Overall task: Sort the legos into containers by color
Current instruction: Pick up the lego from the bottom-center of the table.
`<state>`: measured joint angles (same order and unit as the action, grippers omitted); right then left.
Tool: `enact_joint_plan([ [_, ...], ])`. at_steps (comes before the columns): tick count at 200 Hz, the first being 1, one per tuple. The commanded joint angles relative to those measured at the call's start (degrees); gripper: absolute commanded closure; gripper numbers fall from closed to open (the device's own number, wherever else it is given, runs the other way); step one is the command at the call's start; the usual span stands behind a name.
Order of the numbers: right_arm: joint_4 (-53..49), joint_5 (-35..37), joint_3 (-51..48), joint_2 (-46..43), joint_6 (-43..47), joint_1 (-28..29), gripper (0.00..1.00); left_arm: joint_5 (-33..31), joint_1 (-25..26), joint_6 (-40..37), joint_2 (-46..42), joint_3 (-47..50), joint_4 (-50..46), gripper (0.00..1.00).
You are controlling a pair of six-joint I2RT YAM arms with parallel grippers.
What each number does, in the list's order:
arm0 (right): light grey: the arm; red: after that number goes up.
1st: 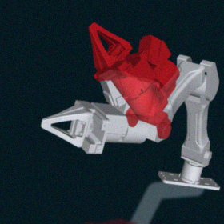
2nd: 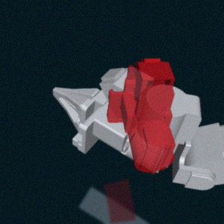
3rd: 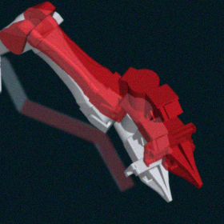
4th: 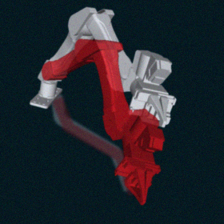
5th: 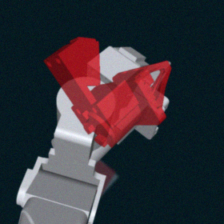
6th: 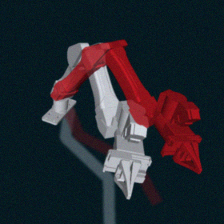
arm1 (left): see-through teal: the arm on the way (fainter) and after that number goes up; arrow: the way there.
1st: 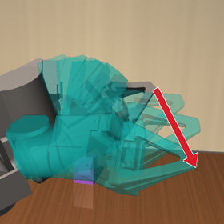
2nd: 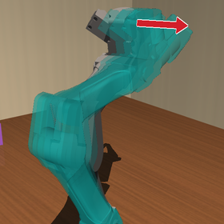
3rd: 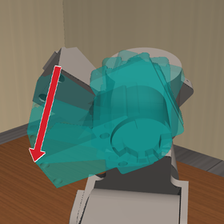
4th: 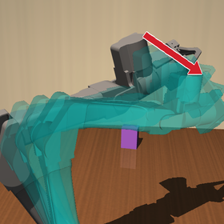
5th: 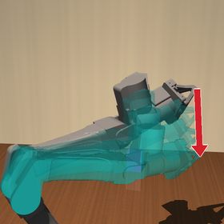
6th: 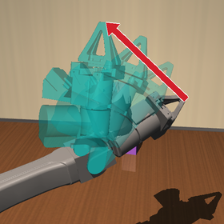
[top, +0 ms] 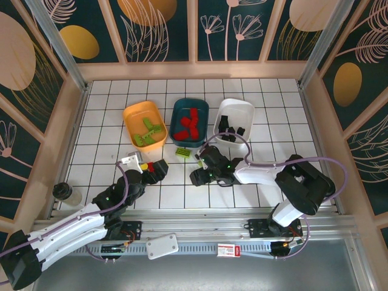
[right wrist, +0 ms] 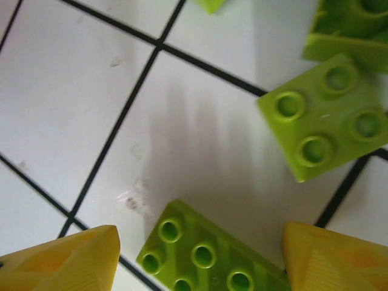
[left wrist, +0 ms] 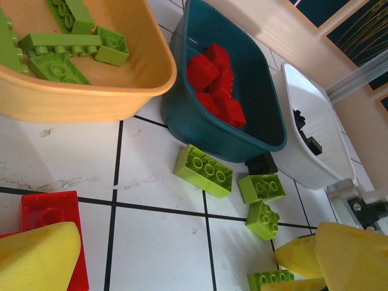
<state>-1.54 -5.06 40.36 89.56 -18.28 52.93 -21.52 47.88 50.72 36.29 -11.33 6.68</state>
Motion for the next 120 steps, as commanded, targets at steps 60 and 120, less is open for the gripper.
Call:
enact_joint_plan([
  [60,-12.1,12.4,2.9,1.8,-2.7,9.3,0.43,-1.4,-0.5,0.2,-0.5,0.5,-0.3,0.02],
  [120,-18.7,22.2,10.0,11.2,-2.0,14.0,0.54,-0.9,-0.5,0.3,0.0,-0.1,-0.6,0.02],
])
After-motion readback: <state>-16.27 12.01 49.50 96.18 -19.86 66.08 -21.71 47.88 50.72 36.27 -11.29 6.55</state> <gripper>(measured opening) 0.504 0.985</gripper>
